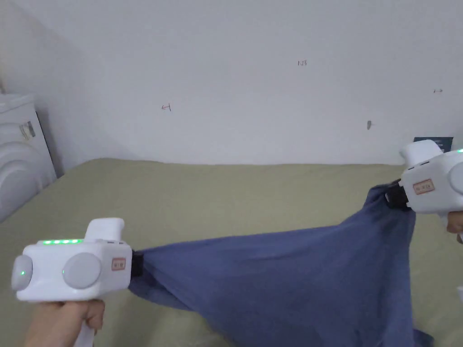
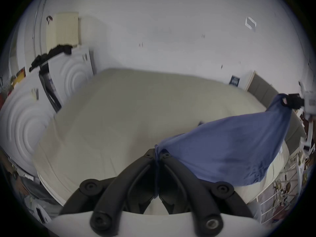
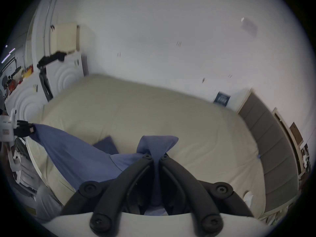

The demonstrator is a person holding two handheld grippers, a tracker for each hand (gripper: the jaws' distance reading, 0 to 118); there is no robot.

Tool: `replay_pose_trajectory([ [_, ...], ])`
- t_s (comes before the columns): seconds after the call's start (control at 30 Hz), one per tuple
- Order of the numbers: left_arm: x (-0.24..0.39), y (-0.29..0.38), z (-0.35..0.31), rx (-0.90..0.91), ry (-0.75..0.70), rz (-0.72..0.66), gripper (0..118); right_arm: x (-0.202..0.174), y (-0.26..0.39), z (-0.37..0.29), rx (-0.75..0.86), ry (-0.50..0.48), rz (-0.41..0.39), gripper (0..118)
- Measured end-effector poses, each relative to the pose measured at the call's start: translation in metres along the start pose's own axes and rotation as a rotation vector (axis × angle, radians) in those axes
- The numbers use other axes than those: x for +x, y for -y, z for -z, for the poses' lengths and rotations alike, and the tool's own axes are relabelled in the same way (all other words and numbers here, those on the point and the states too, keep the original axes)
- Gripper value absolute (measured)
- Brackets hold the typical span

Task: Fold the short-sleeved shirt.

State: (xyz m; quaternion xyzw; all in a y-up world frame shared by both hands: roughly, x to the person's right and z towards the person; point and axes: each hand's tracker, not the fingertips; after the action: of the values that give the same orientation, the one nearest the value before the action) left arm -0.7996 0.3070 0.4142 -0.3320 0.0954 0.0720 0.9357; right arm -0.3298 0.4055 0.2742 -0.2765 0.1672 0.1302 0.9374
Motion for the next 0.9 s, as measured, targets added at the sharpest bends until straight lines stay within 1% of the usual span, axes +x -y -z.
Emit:
replay_pose_trajectory([
  [0.03, 0.002, -0.017, -0.008, 0.026, 0.004, -0.001, 2, 0.005, -0.009, -0.019, 0.022, 0.0, 0.012, 4],
  [0.1, 0.009, -0.053, -0.024, 0.081, -0.012, 0.007, 1, 0.013, -0.025, -0.058, 0.087, 0.042, 0.025, 4],
  [0.13, 0.018, -0.067, -0.039, 0.114, -0.025, 0.005, 2, 0.016, -0.032, -0.075, 0.113, 0.057, 0.015, 4],
  [0.2, 0.029, -0.1, -0.06, 0.176, -0.063, 0.051, 2, 0.025, -0.045, -0.104, 0.183, 0.101, 0.021, 4],
  [0.23, 0.033, -0.113, -0.07, 0.209, -0.075, 0.053, 1, 0.028, -0.051, -0.117, 0.202, 0.113, 0.03, 4],
  [0.3, 0.045, -0.139, -0.096, 0.249, -0.071, 0.029, 2, 0.036, -0.064, -0.137, 0.232, 0.101, 0.077, 4],
  [0.33, 0.049, -0.149, -0.105, 0.261, -0.065, 0.026, 2, 0.04, -0.068, -0.141, 0.255, 0.118, 0.093, 4],
  [0.4, 0.056, -0.171, -0.118, 0.273, -0.076, 0.028, 2, 0.043, -0.077, -0.15, 0.274, 0.115, 0.106, 4],
  [0.47, 0.063, -0.185, -0.13, 0.287, -0.092, 0.049, 2, 0.046, -0.083, -0.152, 0.307, 0.128, 0.14, 4],
  [0.6, 0.067, -0.204, -0.145, 0.327, -0.122, 0.04, 2, 0.051, -0.095, -0.15, 0.363, 0.114, 0.246, 4],
  [0.63, 0.069, -0.208, -0.147, 0.331, -0.126, 0.036, 2, 0.052, -0.098, -0.148, 0.36, 0.113, 0.237, 4],
  [0.8, 0.071, -0.226, -0.147, 0.365, -0.157, 0.041, 2, 0.057, -0.12, -0.137, 0.384, 0.118, 0.256, 4],
  [0.9, 0.074, -0.236, -0.144, 0.371, -0.162, 0.045, 2, 0.061, -0.133, -0.129, 0.388, 0.133, 0.248, 4],
])
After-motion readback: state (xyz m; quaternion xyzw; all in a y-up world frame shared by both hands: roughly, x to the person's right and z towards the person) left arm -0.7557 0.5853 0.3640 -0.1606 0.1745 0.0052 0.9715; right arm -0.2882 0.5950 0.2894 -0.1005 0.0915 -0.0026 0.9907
